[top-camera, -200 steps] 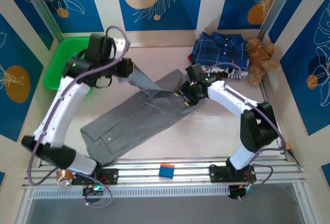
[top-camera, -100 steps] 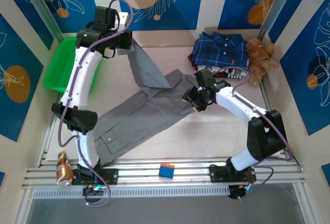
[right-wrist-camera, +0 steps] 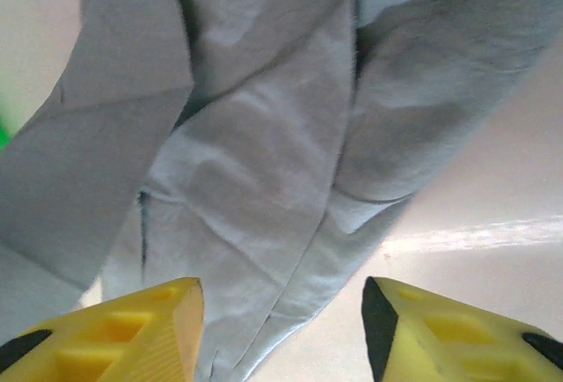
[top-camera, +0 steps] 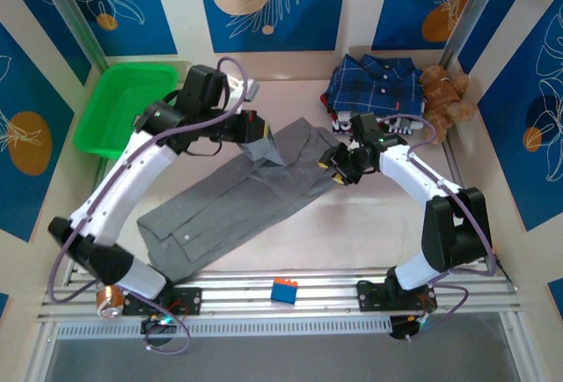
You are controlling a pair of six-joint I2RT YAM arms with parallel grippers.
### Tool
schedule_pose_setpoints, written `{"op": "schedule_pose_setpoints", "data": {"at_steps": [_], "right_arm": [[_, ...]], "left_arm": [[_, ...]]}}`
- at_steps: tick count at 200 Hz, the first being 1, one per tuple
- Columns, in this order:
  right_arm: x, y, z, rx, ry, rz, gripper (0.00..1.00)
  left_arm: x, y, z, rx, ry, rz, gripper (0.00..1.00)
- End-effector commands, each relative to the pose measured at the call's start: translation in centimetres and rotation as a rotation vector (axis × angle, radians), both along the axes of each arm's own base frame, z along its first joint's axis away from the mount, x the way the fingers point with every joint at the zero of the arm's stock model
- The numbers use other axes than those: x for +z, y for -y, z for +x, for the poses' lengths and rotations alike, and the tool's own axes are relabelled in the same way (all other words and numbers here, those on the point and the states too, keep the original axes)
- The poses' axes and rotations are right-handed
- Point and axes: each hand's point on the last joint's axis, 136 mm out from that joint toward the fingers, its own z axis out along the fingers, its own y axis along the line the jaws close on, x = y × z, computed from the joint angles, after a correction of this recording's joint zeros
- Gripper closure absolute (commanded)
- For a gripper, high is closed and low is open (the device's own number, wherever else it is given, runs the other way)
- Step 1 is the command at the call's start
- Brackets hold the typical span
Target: Fold and stack the long sleeve shirts
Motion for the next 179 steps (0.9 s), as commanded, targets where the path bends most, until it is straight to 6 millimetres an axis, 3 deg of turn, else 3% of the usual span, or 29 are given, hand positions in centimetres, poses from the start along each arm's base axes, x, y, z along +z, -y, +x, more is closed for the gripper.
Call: {"op": "schedule_pose_setpoints", "data": {"at_steps": [1,29,61,91,133,179], "right_arm": [[0.5,-3.8,-1.2,0.142,-0.032,0.165,0.53],[-0.5,-7.6,-2.5,0.221,-0.077,0.207,0.58],[-2.9,-10.5,-1.5,0.235,-0.130,0.172,0.65],[-3.9,-8.9,2.2,0.103,-0.139,0.138,0.68],[-1.0,-6.6,7.8,0.034,-0.038,0.192,0.65],[2.0,-4.3,9.5,0.018,0.040,0.261,0.61]], "left_arm": [[3.6,-0.3,-0.1,0.085,0.033,-0.158,0.96],[6.8,-0.9,0.5,0.126,0.114,-0.195,0.95],[7.1,0.1,1.0,0.107,0.105,-0.217,0.95],[6.4,1.1,-0.1,0.076,0.083,-0.245,0.95],[5.1,4.3,-2.7,-0.014,0.032,-0.317,0.95],[3.9,8.8,-5.6,-0.134,0.004,-0.362,0.93]]}}
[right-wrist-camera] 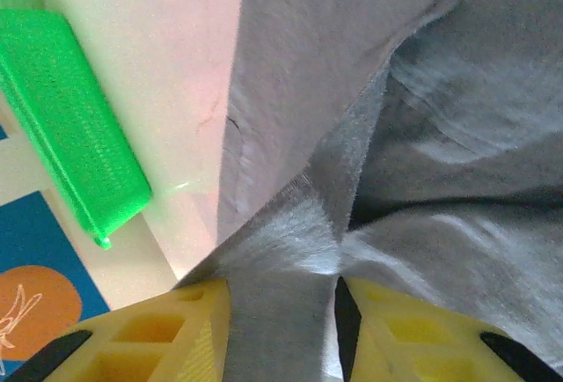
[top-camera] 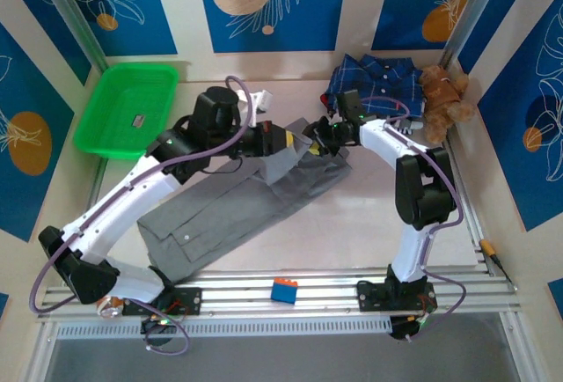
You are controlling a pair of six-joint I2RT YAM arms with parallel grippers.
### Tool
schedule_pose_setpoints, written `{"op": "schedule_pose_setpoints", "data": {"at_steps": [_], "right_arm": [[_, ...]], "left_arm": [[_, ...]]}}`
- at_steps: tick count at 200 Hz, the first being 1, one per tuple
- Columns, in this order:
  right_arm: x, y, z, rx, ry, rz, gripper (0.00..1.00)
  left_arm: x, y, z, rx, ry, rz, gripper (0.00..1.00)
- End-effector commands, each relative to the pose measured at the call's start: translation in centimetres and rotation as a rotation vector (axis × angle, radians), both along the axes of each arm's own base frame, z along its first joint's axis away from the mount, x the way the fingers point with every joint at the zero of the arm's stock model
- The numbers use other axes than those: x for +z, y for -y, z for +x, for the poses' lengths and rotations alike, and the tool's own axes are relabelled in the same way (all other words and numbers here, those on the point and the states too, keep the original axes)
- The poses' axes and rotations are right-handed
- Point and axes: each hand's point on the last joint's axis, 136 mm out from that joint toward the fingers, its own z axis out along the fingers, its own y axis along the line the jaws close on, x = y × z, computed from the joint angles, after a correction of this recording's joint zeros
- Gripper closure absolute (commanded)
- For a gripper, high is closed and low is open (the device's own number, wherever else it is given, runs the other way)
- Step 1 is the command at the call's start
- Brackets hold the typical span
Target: Fold and stack the long sleeve shirts
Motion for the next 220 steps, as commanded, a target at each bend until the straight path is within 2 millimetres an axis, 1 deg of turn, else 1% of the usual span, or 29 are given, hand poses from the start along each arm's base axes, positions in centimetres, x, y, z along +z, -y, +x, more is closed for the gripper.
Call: {"op": "schedule_pose_setpoints", "data": {"at_steps": [1,9,25,46,61,88,91,100,119,144,149,156,165,171,172,173,177,185,192,200,220], "right_arm": [[1.5,0.8,-0.3,0.014,0.016,0.055,0.61],[1.7,1.6,-0.4,0.006,0.016,0.060,0.60],[2.1,4.1,-0.8,-0.031,0.011,0.055,0.59],[2.5,7.7,-2.2,-0.076,-0.008,0.030,0.55],[2.5,10.5,-3.8,-0.110,-0.037,-0.008,0.54],[1.8,14.7,-7.2,-0.200,-0.085,-0.050,0.53],[1.9,15.0,-7.5,-0.209,-0.079,-0.051,0.53],[1.7,15.6,-8.8,-0.223,-0.087,-0.046,0.52],[1.4,16.1,-11.4,-0.220,-0.111,-0.064,0.51],[0.5,16.7,-14.9,-0.228,-0.146,-0.111,0.50],[0.3,16.8,-15.5,-0.232,-0.153,-0.117,0.50],[-0.1,17.0,-16.3,-0.243,-0.166,-0.125,0.50],[-0.4,17.4,-17.2,-0.262,-0.181,-0.128,0.50],[-0.6,17.6,-17.7,-0.273,-0.189,-0.130,0.50],[-0.6,17.6,-17.8,-0.274,-0.189,-0.130,0.50],[-0.6,17.7,-17.9,-0.277,-0.188,-0.131,0.50],[-0.8,17.9,-18.3,-0.284,-0.196,-0.137,0.50],[-0.9,18.3,-18.9,-0.300,-0.207,-0.153,0.50],[-1.0,18.6,-19.4,-0.311,-0.213,-0.161,0.49],[-1.0,19.0,-19.9,-0.327,-0.217,-0.169,0.49],[-1.0,19.2,-21.1,-0.329,-0.224,-0.196,0.48]], "left_arm": [[2.1,2.4,-1.5,-0.072,0.040,-0.106,0.93],[1.7,3.3,-2.0,-0.094,0.030,-0.116,0.93],[0.8,5.2,-2.8,-0.139,0.013,-0.116,0.93],[-1.5,7.5,-3.8,-0.215,-0.033,-0.096,0.92],[-3.1,8.7,-4.4,-0.251,-0.068,-0.080,0.92],[-5.2,10.2,-5.7,-0.326,-0.112,-0.083,0.92],[-5.3,10.3,-6.0,-0.340,-0.117,-0.087,0.92],[-5.9,10.8,-6.4,-0.370,-0.144,-0.098,0.91],[-7.2,11.9,-7.5,-0.438,-0.191,-0.110,0.90],[-9.3,14.4,-8.2,-0.522,-0.257,-0.122,0.88],[-9.4,15.0,-8.5,-0.552,-0.269,-0.130,0.81],[-9.5,15.8,-8.9,-0.600,-0.290,-0.147,0.68],[-9.4,16.6,-9.4,-0.650,-0.314,-0.164,0.56],[-9.2,16.9,-9.7,-0.681,-0.322,-0.178,0.48],[-9.1,17.0,-9.7,-0.685,-0.321,-0.180,0.45],[-9.1,17.0,-9.8,-0.688,-0.321,-0.182,0.45],[-8.9,17.0,-9.9,-0.699,-0.320,-0.189,0.39],[-8.5,16.8,-9.8,-0.707,-0.304,-0.194,0.30],[-8.6,16.3,-9.3,-0.687,-0.284,-0.175,0.25],[-9.2,15.4,-8.2,-0.637,-0.265,-0.128,0.22],[-10.4,12.9,-5.4,-0.518,-0.252,-0.043,0.20]]}}
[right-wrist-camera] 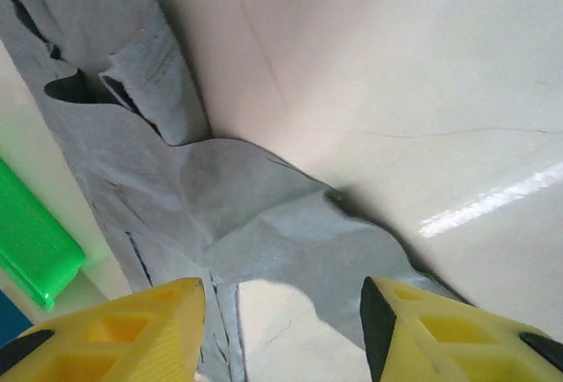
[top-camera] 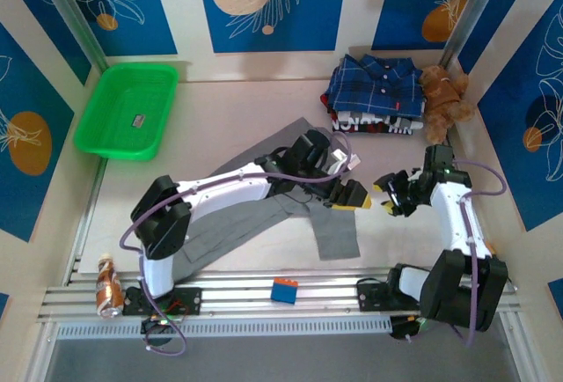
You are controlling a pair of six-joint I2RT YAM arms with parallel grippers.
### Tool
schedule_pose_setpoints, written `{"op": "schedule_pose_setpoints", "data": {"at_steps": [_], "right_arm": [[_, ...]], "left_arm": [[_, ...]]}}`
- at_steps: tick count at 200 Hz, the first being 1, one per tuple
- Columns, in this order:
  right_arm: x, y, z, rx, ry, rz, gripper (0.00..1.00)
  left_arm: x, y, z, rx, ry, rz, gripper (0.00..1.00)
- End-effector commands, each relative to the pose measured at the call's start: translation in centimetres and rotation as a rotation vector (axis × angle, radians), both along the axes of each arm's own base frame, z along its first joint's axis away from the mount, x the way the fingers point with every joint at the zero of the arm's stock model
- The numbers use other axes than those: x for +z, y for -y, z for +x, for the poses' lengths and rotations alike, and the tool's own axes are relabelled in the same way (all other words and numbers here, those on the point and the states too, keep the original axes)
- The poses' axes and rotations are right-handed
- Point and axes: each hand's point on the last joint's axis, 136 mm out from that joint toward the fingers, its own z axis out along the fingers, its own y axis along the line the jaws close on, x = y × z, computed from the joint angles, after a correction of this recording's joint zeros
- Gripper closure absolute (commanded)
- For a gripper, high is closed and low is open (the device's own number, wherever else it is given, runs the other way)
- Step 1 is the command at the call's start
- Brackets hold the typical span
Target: Fold and stack the long sleeve shirts
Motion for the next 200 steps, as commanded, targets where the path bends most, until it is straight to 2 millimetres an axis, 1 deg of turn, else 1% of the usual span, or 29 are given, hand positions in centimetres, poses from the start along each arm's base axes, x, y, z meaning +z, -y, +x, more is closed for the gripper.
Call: {"op": "schedule_pose_setpoints", "data": {"at_steps": [1,13,20,29,44,69,82,94,107,121,143,155,166,180,200], "right_arm": [[-0.5,0.1,-2.4,0.011,-0.054,-0.030,0.48],[-0.4,0.2,-3.3,0.022,-0.075,-0.058,0.48],[-0.4,0.4,-3.9,0.030,-0.090,-0.083,0.48],[-0.4,0.5,-4.6,0.042,-0.101,-0.104,0.47],[-0.5,0.4,-5.8,0.053,-0.129,-0.126,0.47],[0.3,0.3,-5.4,0.047,-0.109,-0.144,0.44],[1.0,0.3,-4.5,0.036,-0.082,-0.132,0.41],[1.9,0.3,-3.4,0.026,-0.035,-0.122,0.33],[3.5,0.6,-2.0,0.019,0.022,-0.129,0.26],[5.5,1.2,-0.5,0.009,0.082,-0.144,0.22],[8.6,2.2,1.8,-0.011,0.177,-0.153,0.20],[10.3,2.7,3.1,-0.023,0.224,-0.141,0.20],[11.5,3.0,4.1,-0.031,0.257,-0.132,0.20],[12.4,3.0,5.1,-0.024,0.281,-0.119,0.20],[13.0,2.6,6.1,-0.021,0.310,-0.081,0.20]], "left_arm": [[3.0,-2.9,2.6,0.065,0.103,0.000,0.19],[2.4,-4.1,3.5,0.107,0.142,0.072,0.18],[1.9,-4.6,3.5,0.105,0.174,0.121,0.18],[1.0,-5.3,3.1,0.087,0.190,0.186,0.18],[-0.3,-5.8,1.8,0.043,0.196,0.256,0.21],[-2.1,-5.7,-1.3,-0.071,0.231,0.341,0.26],[-3.8,-5.3,-2.7,-0.124,0.235,0.398,0.31],[-5.6,-4.6,-4.0,-0.173,0.255,0.452,0.32],[-7.6,-3.8,-4.9,-0.210,0.277,0.509,0.33],[-9.1,-2.7,-5.6,-0.229,0.285,0.547,0.35],[-10.6,-0.8,-5.6,-0.215,0.318,0.597,0.37],[-12.1,-0.4,-6.0,-0.236,0.334,0.661,0.38],[-13.4,-0.4,-6.4,-0.251,0.356,0.729,0.41],[-14.8,-0.4,-6.8,-0.261,0.376,0.790,0.42],[-16.5,-0.4,-6.3,-0.215,0.394,0.858,0.45]]}}
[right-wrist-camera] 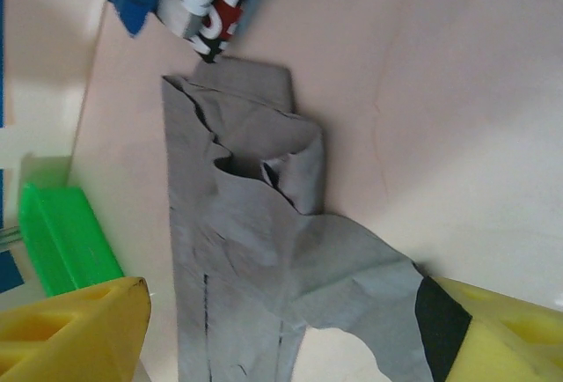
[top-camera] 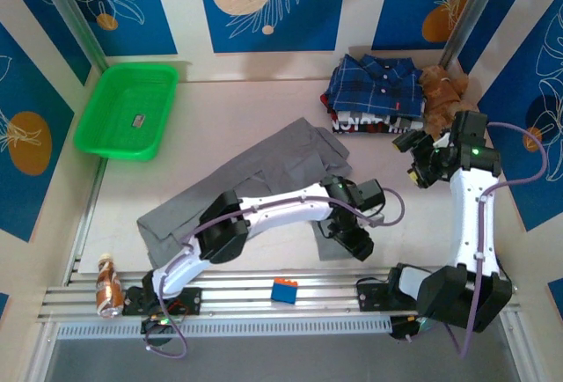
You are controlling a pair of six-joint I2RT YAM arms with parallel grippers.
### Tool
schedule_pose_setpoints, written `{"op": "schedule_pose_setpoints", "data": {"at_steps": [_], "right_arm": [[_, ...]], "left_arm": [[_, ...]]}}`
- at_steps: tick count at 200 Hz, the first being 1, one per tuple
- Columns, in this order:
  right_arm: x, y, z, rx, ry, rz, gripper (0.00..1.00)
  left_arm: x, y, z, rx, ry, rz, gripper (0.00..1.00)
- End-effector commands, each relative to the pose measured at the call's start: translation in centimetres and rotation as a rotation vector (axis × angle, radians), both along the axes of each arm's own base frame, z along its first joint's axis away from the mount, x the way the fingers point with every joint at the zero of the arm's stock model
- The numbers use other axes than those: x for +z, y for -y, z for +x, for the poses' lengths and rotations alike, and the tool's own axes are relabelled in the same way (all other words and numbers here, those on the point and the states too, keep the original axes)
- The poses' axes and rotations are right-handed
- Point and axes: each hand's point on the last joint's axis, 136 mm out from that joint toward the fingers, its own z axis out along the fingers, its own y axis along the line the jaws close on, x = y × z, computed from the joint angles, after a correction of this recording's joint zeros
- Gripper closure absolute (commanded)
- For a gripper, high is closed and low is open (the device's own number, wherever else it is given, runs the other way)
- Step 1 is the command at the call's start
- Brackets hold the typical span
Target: Fold and stack the long sleeve shirts
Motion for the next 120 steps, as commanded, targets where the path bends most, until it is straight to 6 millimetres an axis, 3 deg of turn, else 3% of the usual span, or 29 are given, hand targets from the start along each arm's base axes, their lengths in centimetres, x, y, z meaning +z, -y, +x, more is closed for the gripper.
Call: {"op": "schedule_pose_setpoints", "data": {"at_steps": [1,63,96,120], "right_arm": [[1.1,-1.0,0.9,0.036,0.044,0.068,0.20],[0.0,-2.5,0.7,0.070,0.042,0.128,0.20],[0.1,-2.8,0.9,0.083,0.051,0.142,0.20],[0.2,-3.1,1.0,0.090,0.055,0.153,0.20]], "left_arm": [[-1.7,-1.6,0.4,0.036,0.074,0.140,0.45],[-5.2,-0.9,2.4,0.093,0.200,0.201,0.52],[-7.8,-1.2,2.3,0.088,0.213,0.250,0.56],[-8.6,-0.8,2.7,0.106,0.223,0.245,0.70]]}}
